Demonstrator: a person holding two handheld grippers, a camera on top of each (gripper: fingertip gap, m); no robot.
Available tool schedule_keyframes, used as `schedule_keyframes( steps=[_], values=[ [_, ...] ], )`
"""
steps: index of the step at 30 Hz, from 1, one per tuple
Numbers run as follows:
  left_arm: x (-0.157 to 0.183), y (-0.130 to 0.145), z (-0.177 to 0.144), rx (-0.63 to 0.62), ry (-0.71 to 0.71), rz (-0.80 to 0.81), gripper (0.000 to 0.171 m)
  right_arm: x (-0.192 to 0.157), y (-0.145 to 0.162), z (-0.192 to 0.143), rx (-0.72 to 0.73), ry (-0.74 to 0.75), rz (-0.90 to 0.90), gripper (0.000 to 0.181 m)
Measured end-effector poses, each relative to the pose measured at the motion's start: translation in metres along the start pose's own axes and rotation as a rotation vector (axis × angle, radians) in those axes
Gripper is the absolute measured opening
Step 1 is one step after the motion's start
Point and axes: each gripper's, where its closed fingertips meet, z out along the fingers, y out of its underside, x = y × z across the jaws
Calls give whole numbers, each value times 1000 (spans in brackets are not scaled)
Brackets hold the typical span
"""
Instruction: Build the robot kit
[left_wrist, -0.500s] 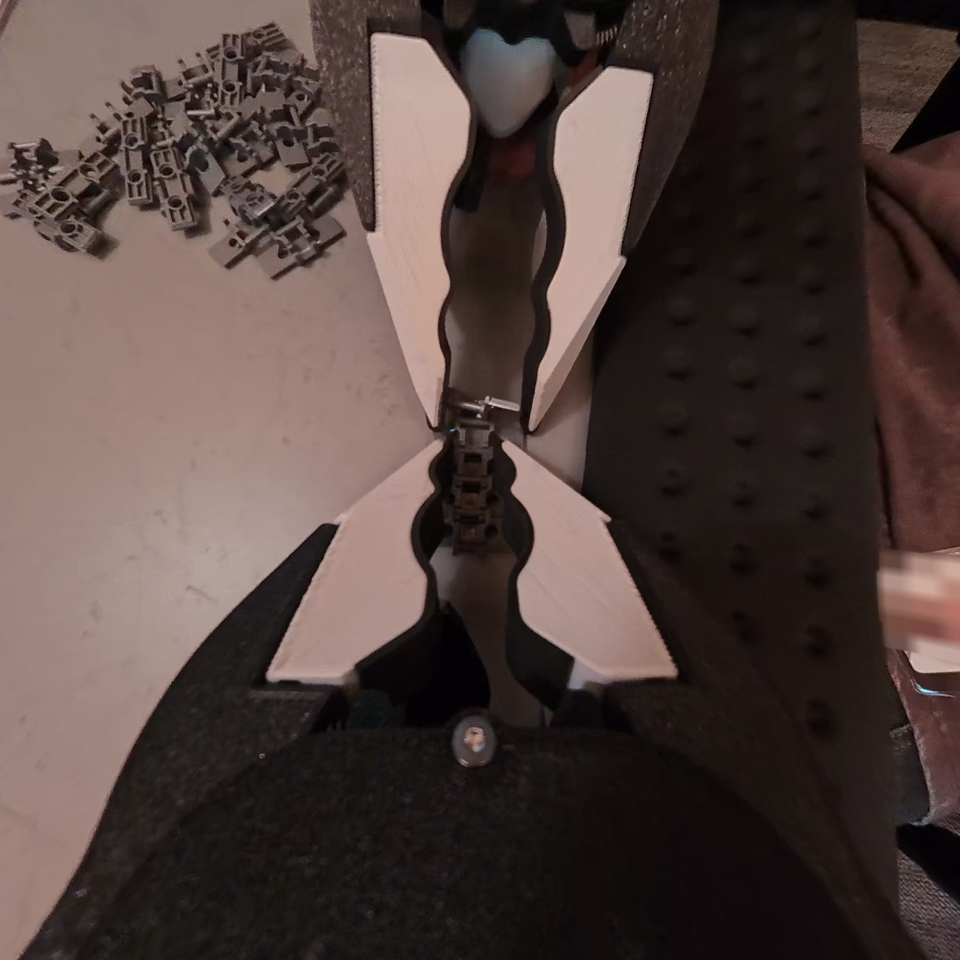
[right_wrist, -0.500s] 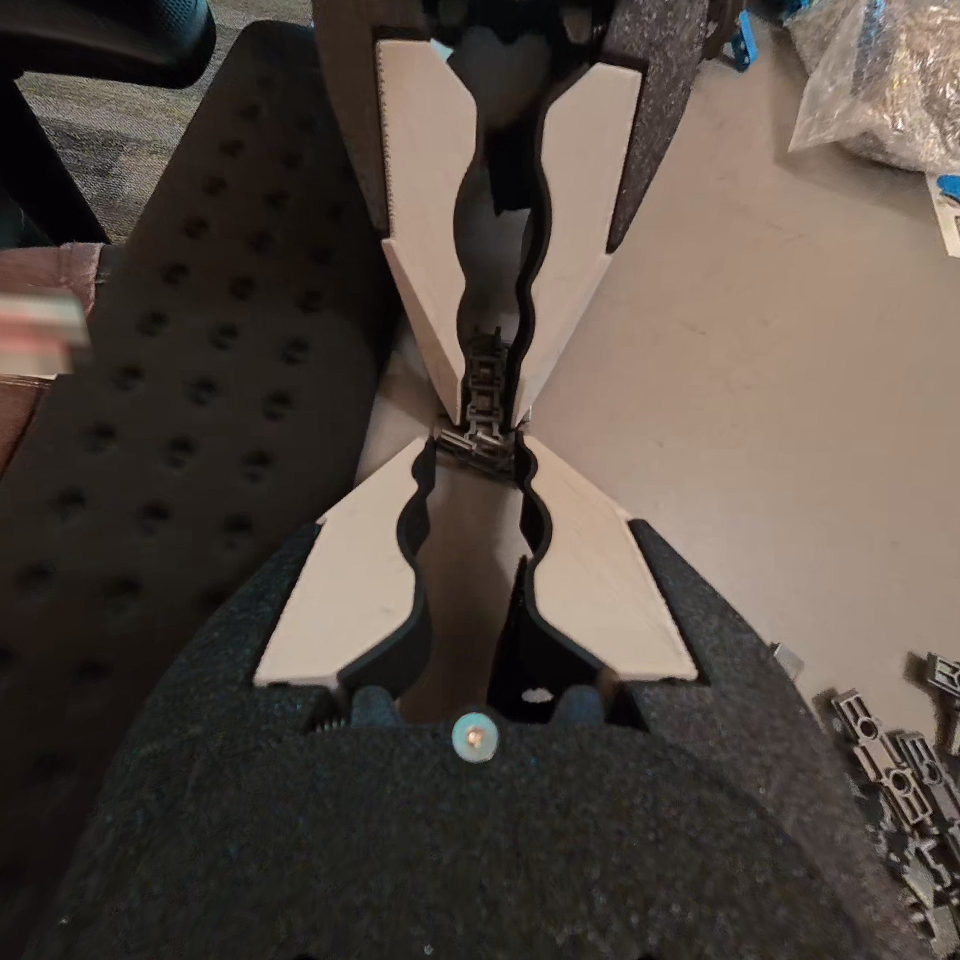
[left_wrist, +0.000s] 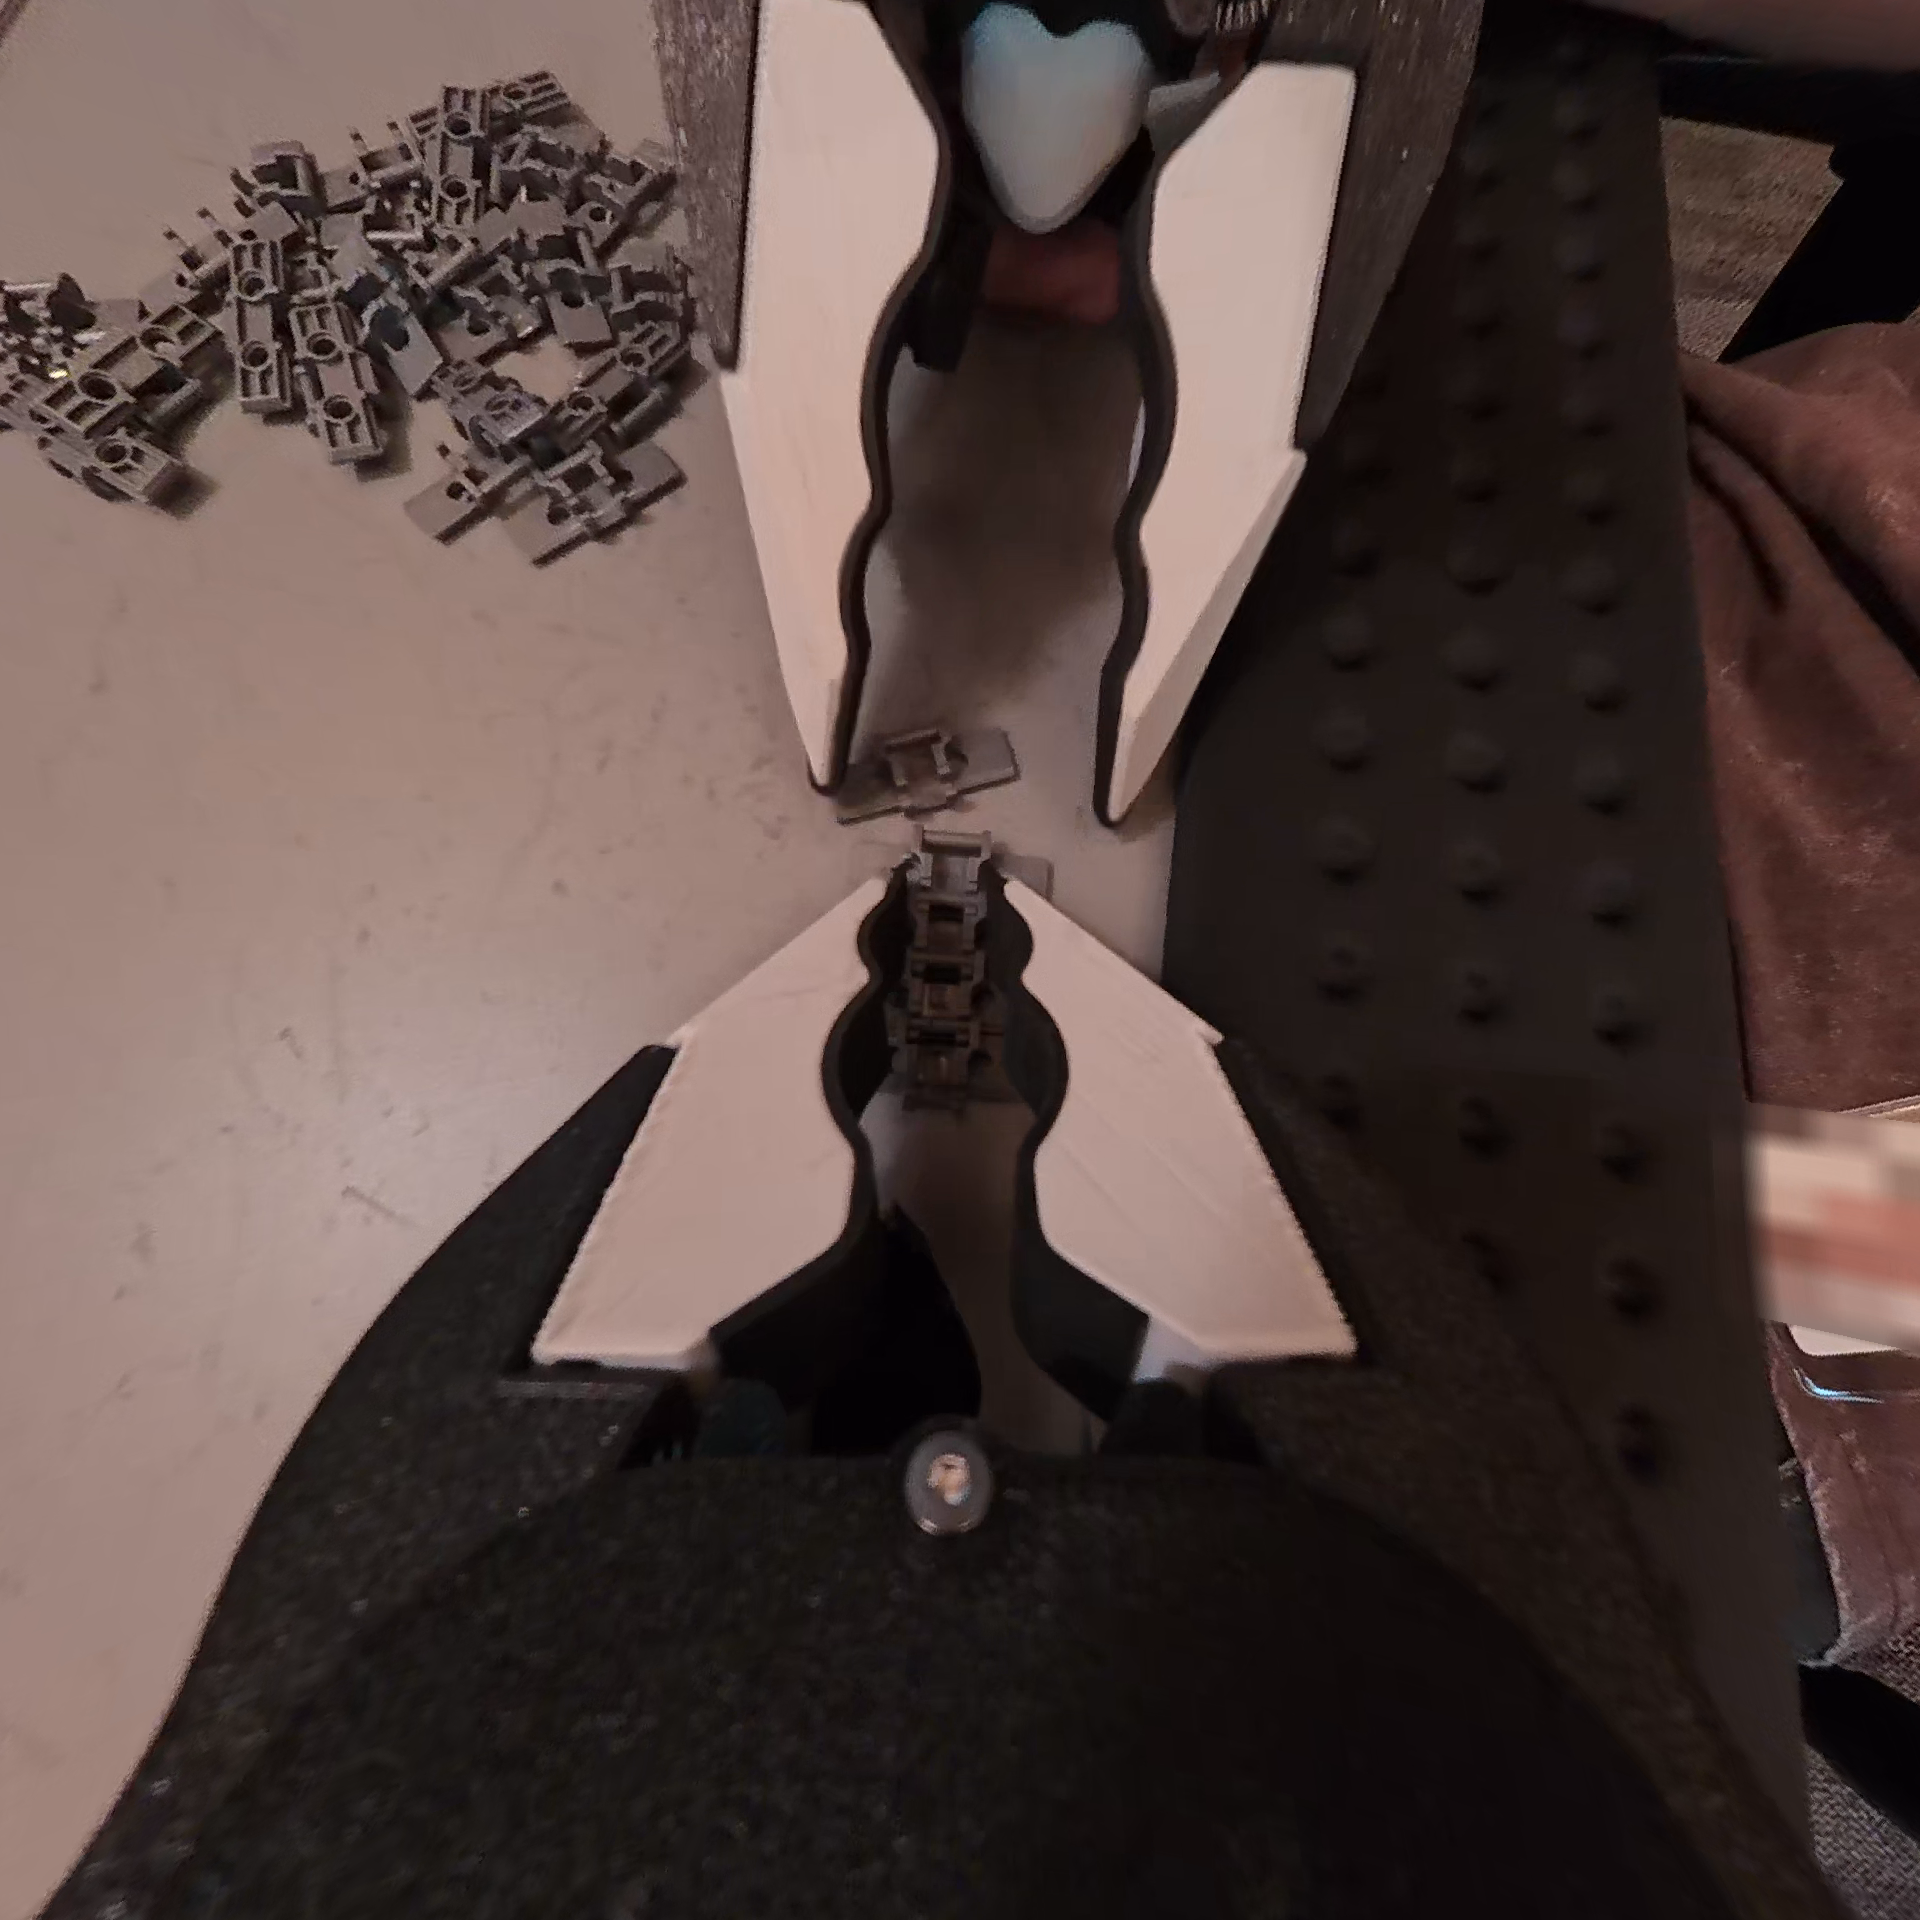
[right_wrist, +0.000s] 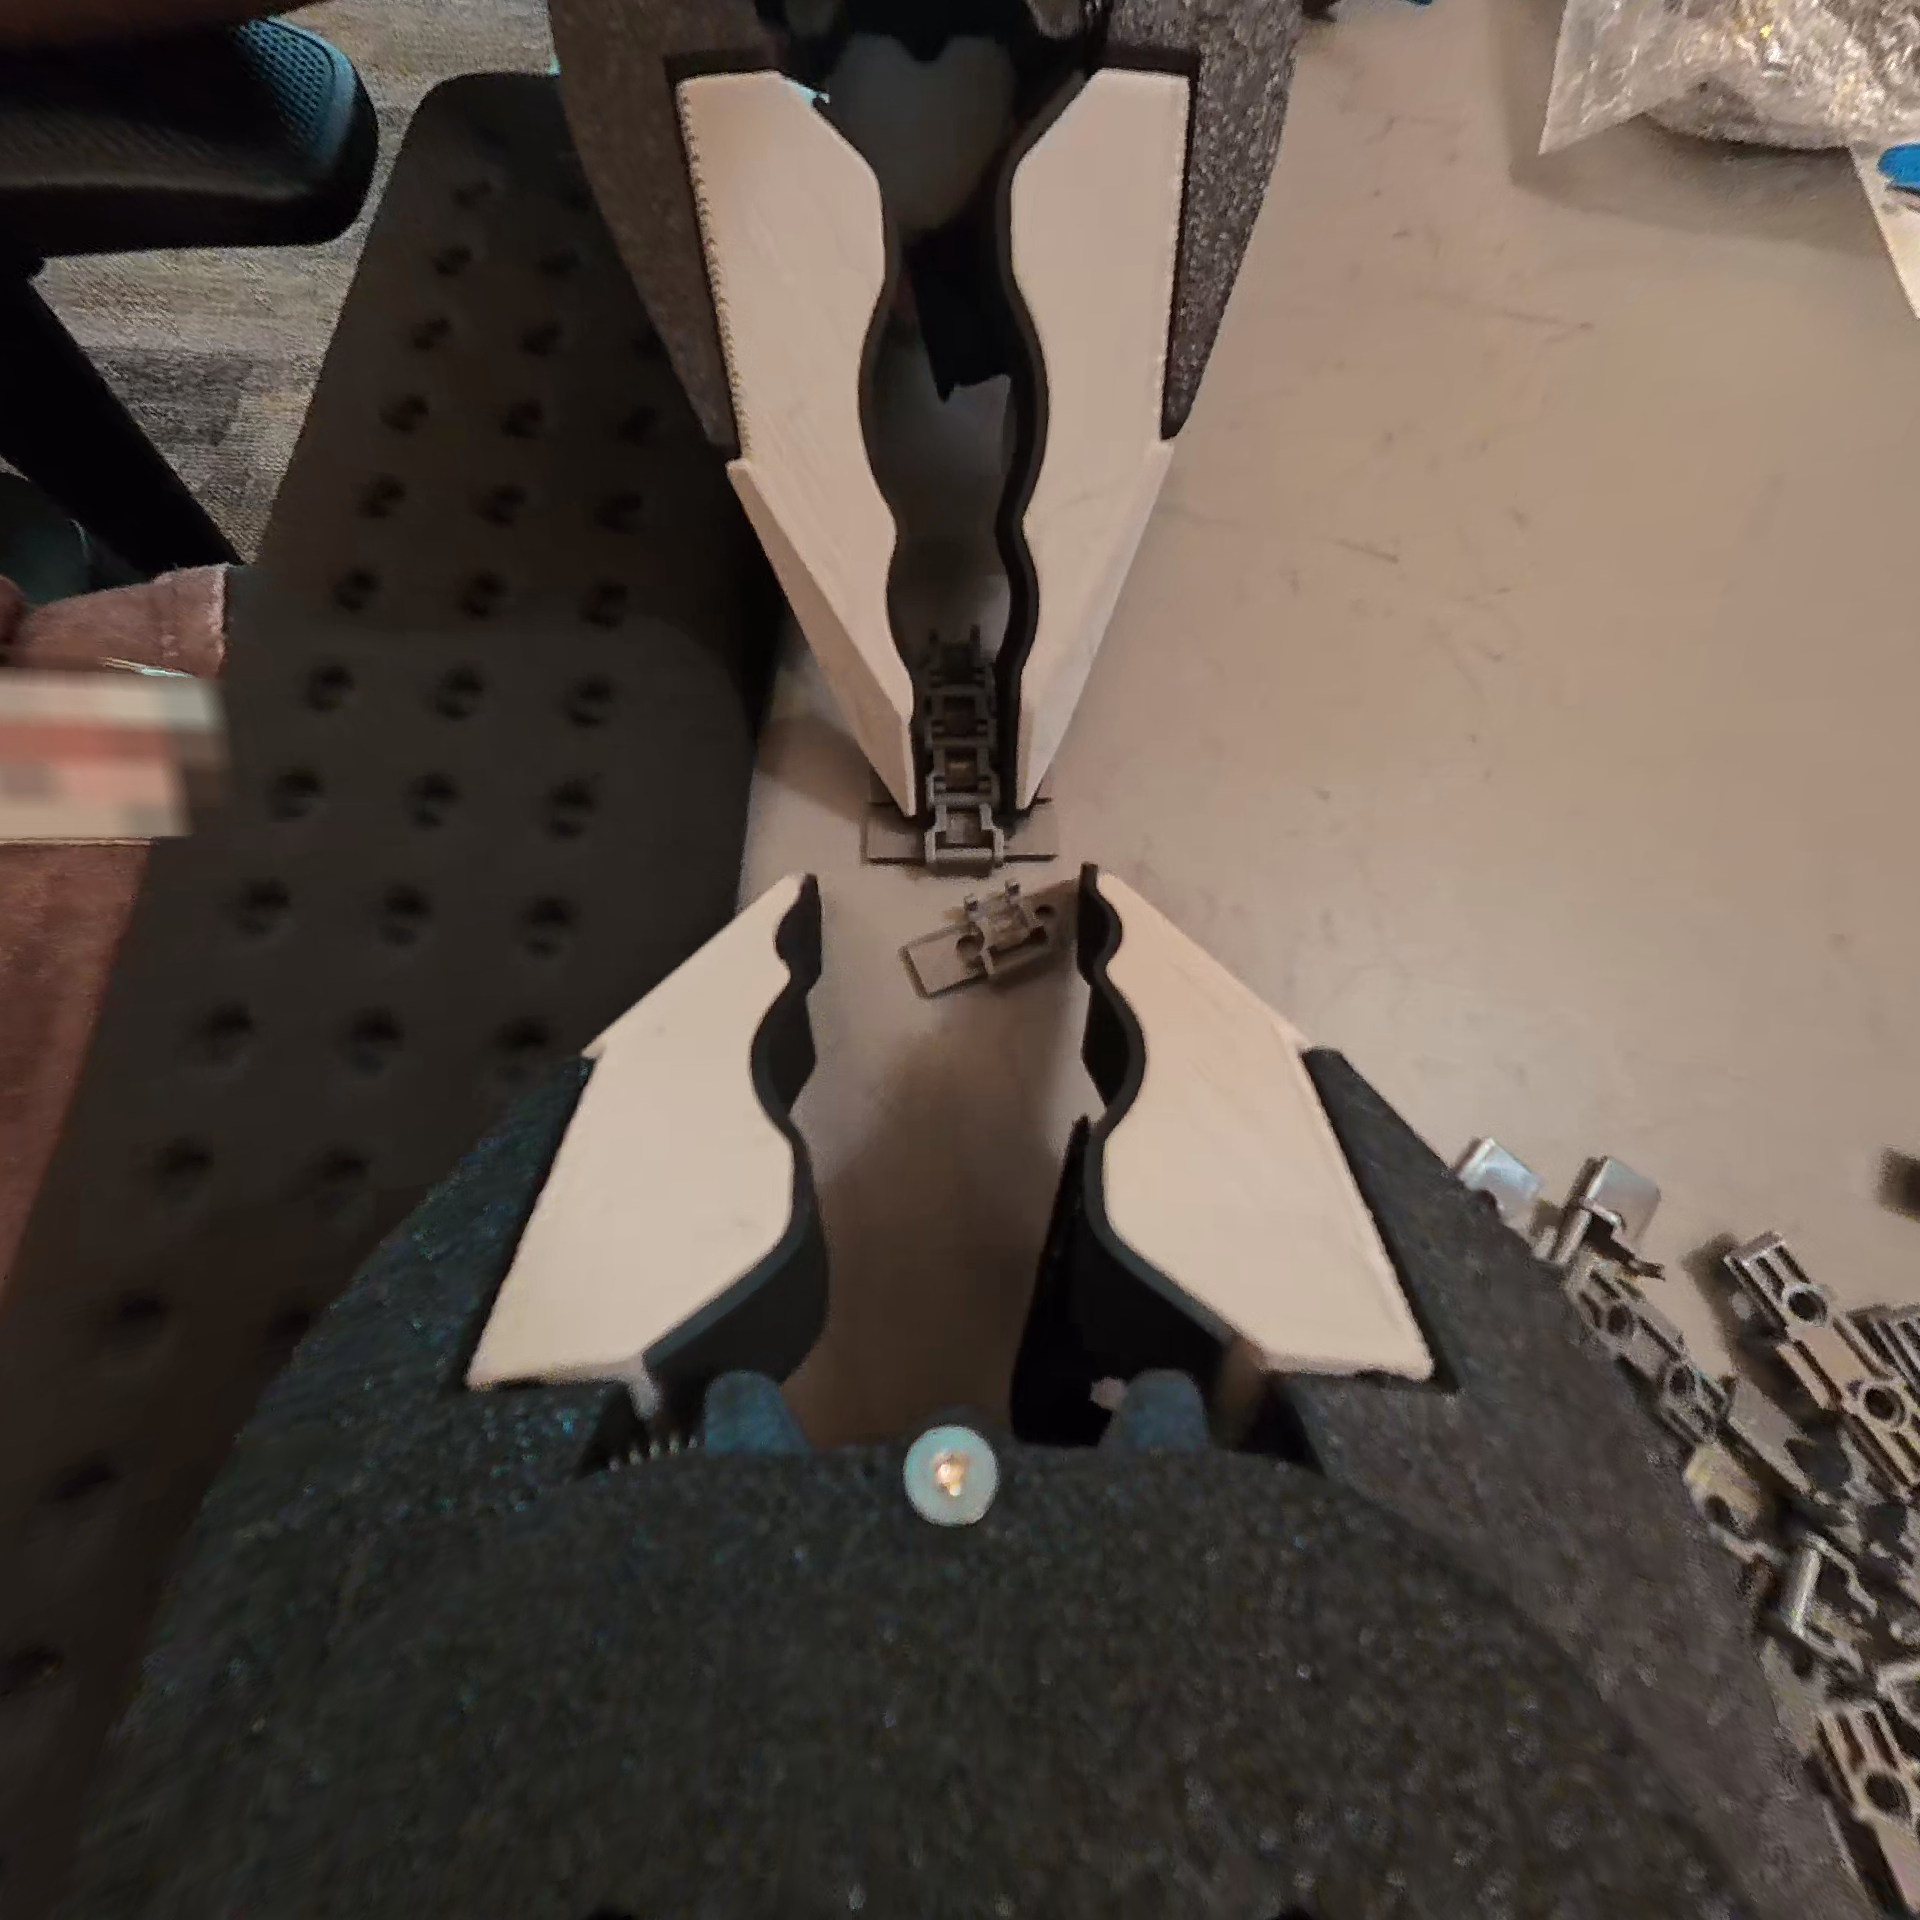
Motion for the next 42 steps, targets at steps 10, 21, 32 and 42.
schedule_keyframes(
  steps=[10, 21, 32, 42],
  values=[
    [0, 0, 0, 4, -3, 0, 14, 14, 10, -12, -2, -25, -50, 28],
    [-2, 1, -1, -9, -35, 27, 14, 6, 6, -3, -16, -102, -43, 15],
    [-7, -13, -7, 29, -117, 88, 14, 15, 5, -8, -99, 154, -69, 15],
    [-5, -8, -3, 8, -95, 81, 14, 10, 1, -6, -73, 134, -82, 15]
  ],
)
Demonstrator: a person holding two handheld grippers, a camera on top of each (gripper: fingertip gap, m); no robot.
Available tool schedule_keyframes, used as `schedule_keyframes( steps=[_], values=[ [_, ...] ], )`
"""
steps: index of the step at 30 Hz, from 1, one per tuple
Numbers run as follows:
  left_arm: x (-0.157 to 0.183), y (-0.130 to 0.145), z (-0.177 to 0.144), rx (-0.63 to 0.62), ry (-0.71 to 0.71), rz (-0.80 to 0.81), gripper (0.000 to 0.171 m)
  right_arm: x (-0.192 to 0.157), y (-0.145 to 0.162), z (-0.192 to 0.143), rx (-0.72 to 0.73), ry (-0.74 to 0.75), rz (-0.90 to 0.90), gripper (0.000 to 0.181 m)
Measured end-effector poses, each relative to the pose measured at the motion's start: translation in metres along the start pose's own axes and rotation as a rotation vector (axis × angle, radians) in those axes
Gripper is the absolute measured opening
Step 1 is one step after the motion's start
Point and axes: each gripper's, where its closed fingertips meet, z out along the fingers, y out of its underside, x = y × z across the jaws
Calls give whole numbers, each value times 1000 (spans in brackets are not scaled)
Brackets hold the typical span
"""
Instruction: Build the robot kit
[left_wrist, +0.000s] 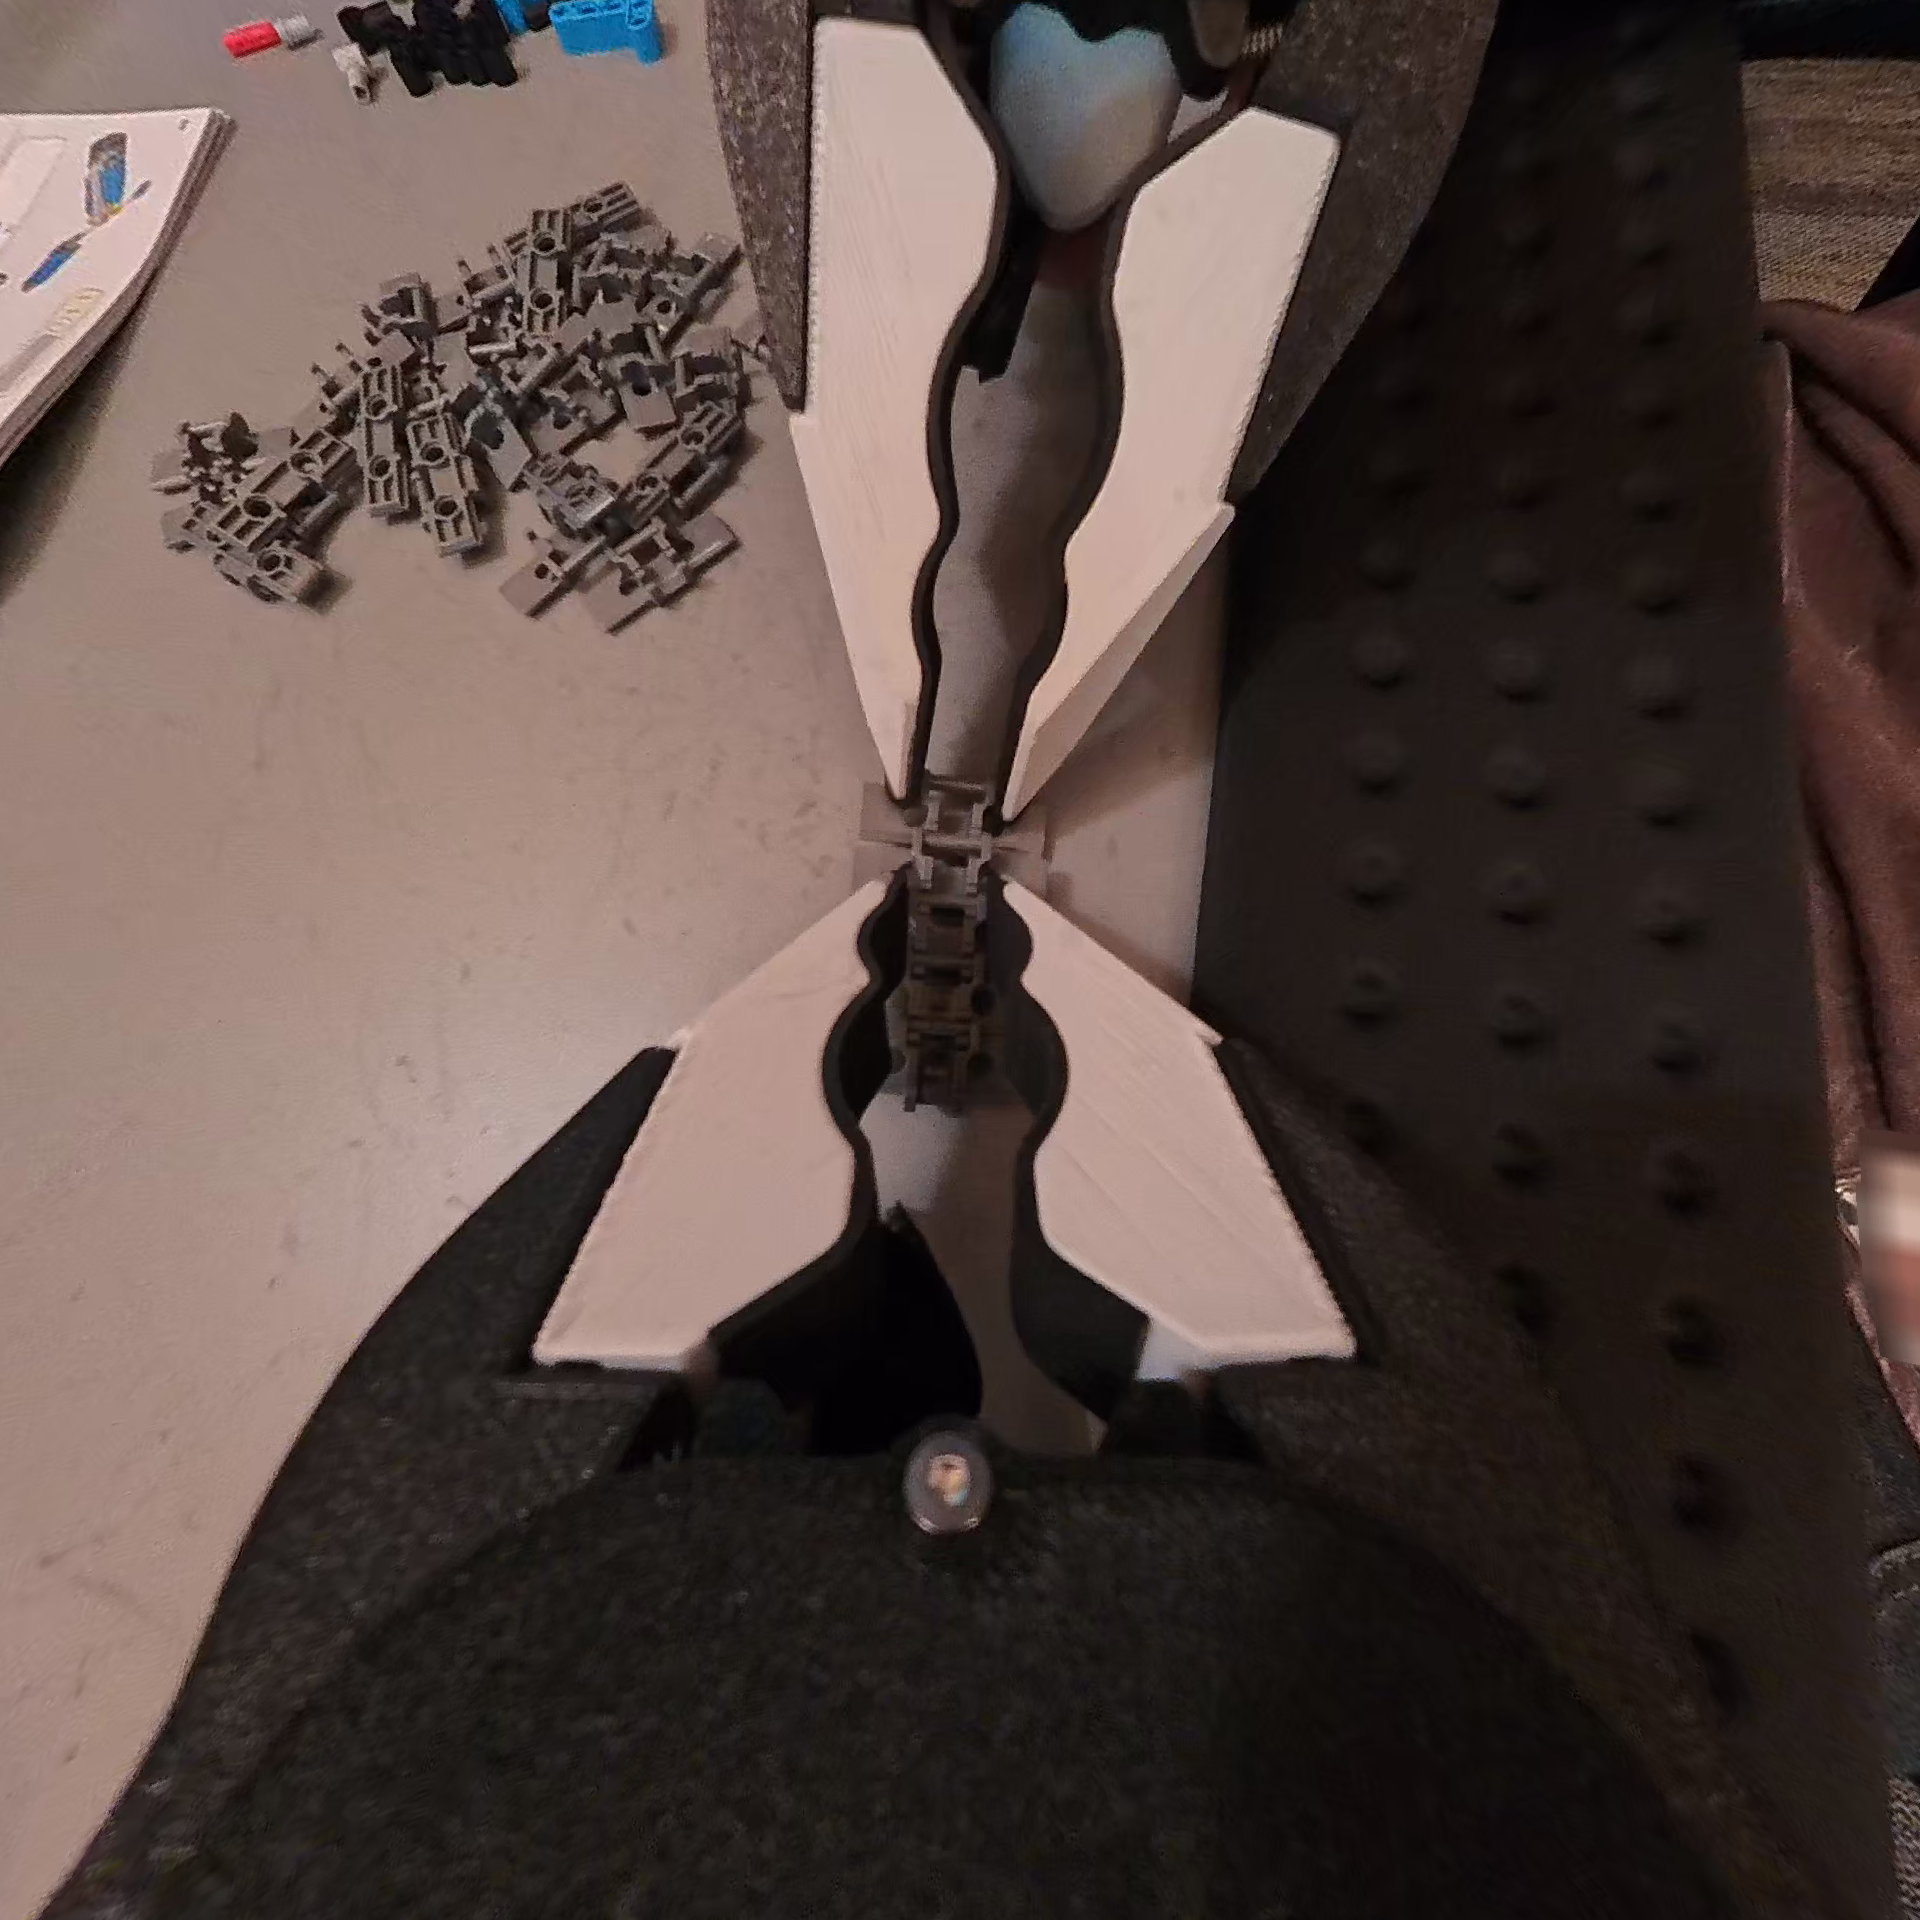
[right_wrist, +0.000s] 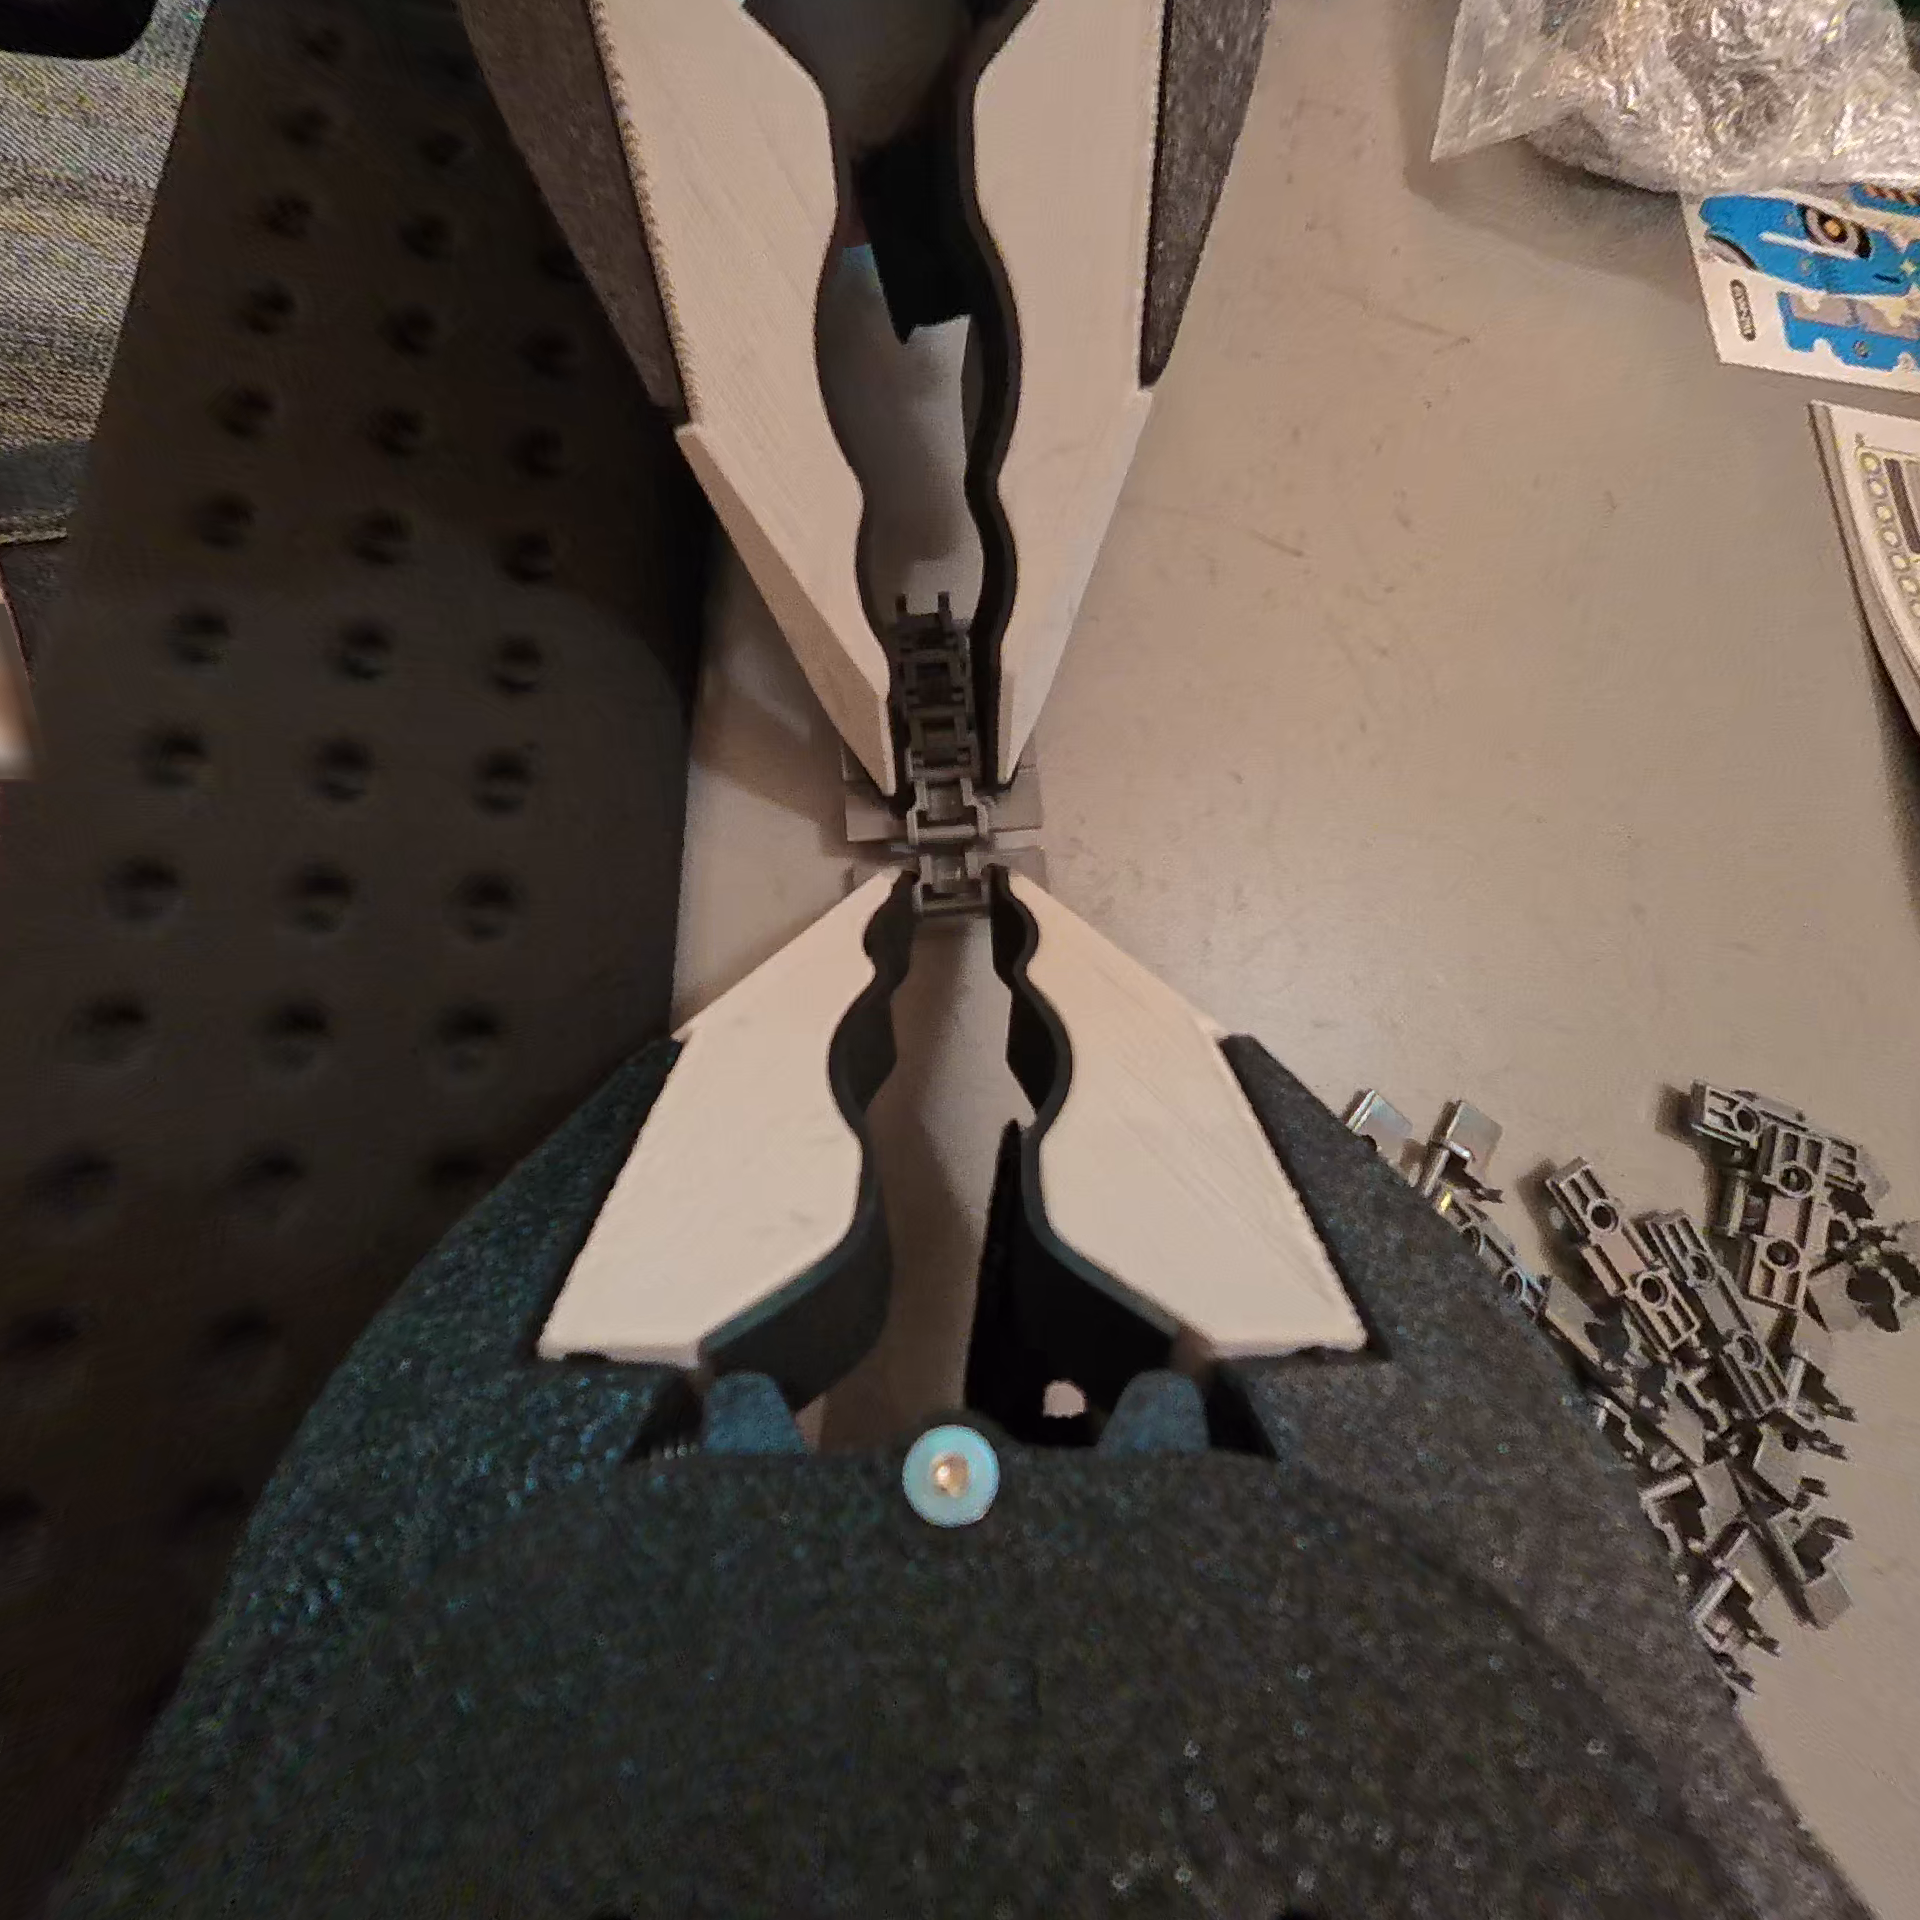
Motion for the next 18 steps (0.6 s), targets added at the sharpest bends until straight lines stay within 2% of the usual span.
schedule_keyframes(
  steps=[12, 18],
  values=[
    [0, 2, 1, 11, 6, -7, 14, -1, -6, -2, 45, -18, 27, 15],
    [-4, -1, -6, 48, 11, -48, 25, 2, -12, -8, 101, -32, 63, 15]
  ],
)
